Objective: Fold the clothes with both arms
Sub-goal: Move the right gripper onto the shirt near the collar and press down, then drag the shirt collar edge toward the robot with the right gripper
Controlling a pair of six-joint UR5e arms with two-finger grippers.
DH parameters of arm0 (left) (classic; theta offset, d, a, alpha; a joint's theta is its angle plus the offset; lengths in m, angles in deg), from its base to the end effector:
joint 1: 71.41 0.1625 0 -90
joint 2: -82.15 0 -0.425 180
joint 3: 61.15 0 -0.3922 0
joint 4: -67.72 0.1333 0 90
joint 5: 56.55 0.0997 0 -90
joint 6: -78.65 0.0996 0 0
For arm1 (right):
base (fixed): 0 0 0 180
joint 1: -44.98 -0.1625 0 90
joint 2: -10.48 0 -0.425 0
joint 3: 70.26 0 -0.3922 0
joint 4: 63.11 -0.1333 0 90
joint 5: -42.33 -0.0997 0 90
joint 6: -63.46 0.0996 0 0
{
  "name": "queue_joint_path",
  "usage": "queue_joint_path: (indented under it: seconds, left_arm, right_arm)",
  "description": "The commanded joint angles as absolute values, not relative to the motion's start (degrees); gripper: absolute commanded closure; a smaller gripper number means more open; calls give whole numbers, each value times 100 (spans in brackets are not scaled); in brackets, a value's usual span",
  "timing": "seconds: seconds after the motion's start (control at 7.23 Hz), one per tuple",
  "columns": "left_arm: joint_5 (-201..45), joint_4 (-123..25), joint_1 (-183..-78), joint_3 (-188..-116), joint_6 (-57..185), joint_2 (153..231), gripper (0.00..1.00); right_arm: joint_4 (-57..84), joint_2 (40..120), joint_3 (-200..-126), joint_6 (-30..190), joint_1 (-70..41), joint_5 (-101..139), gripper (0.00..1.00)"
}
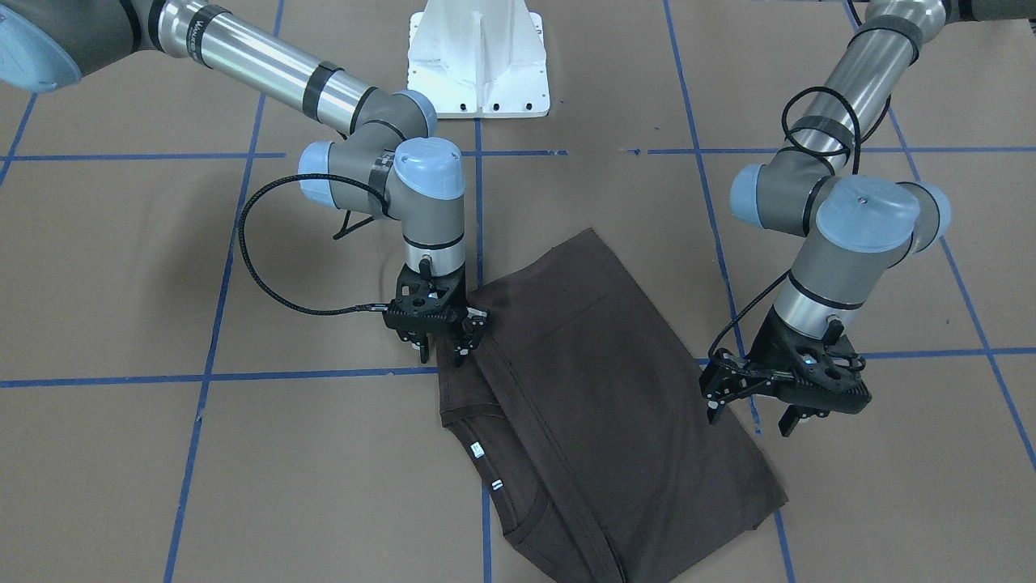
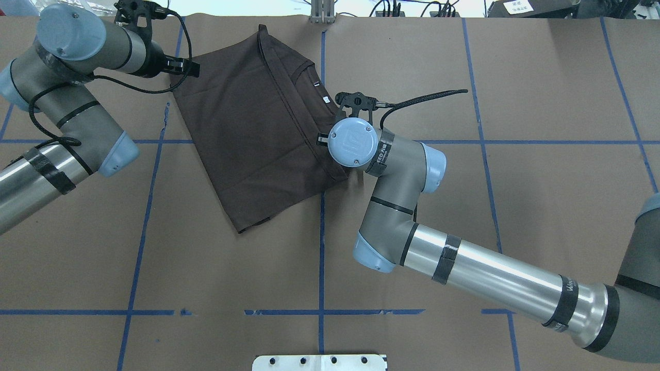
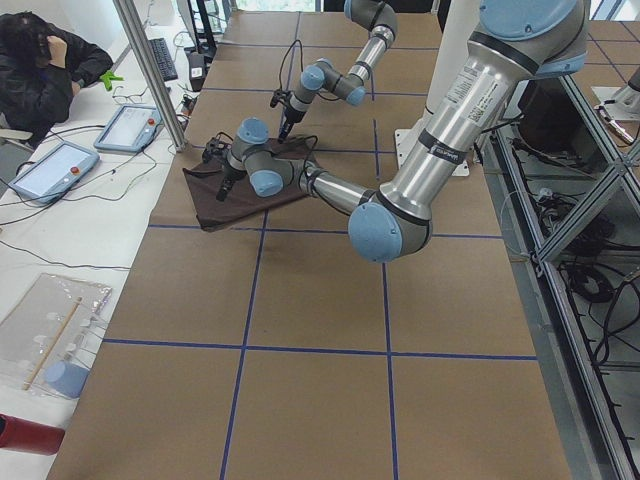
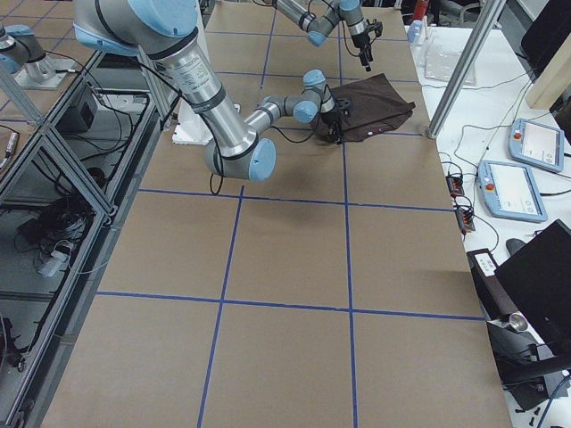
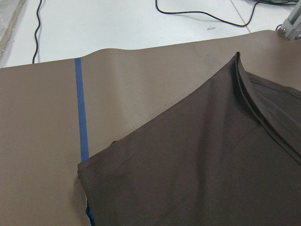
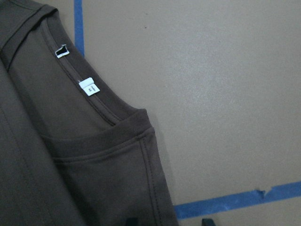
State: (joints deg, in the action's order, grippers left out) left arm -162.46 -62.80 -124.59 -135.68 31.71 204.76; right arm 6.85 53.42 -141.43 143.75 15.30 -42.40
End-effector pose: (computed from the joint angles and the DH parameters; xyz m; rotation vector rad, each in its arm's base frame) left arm 0.3575 -0.6544 0.3719 0.5744 0.8555 -0.0210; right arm -0.6220 -0.5184 0.2581 0.3673 -0.7680 0.3661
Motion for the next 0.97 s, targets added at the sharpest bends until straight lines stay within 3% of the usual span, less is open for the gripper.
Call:
queue_joint_path:
  seconds: [0.0, 0.14, 0.28, 0.83]
  left_arm:
    - [-16246, -6280, -12459, -13568, 3172, 20459, 0]
    - [-16246, -6289, -12459, -13568, 3172, 20459, 0]
    - [-16246, -6289, -12459, -13568, 3172, 20450, 0]
    - [-16246, -6280, -12459, -13576, 3163, 20450, 0]
  right_arm:
    - [685, 5329, -14136, 14414, 1536, -4239, 53]
    - [685, 5320, -14136, 14449, 1536, -4231, 69]
    - [685, 5311, -14136, 14493, 1536, -4239, 99]
    - [694, 5319, -14162, 14643, 1572, -4160, 100]
